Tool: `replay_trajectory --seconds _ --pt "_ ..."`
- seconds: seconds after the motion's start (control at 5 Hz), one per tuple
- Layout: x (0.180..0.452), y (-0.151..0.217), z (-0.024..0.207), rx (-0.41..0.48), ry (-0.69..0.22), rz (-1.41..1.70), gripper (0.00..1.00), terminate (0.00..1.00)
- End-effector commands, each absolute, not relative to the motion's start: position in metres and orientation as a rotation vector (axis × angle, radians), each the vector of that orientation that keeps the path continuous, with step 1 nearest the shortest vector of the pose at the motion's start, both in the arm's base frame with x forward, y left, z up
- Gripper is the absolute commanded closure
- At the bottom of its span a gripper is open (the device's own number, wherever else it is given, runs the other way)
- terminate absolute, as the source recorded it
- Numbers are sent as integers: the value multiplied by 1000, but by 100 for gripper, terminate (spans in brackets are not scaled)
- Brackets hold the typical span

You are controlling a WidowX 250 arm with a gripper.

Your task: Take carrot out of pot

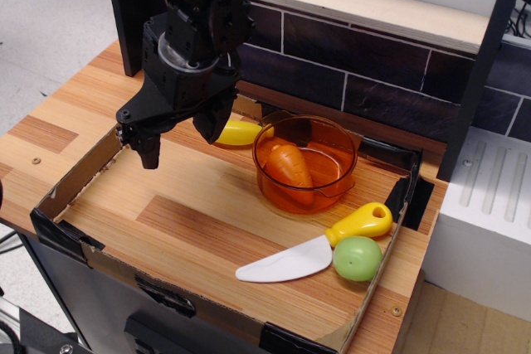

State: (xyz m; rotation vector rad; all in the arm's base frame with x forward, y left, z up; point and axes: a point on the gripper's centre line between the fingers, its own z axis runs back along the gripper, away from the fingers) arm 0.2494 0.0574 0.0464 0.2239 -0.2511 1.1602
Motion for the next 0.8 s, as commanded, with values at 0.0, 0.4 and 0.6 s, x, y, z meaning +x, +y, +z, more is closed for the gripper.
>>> replay_trajectory --seconds 0.0,0.4,0.6 --pt "249 57 46 224 -251 1160 0 0" --pt "260 45 83 87 -278 1245 0 0" --pt "267 30 94 22 -264 1269 0 0"
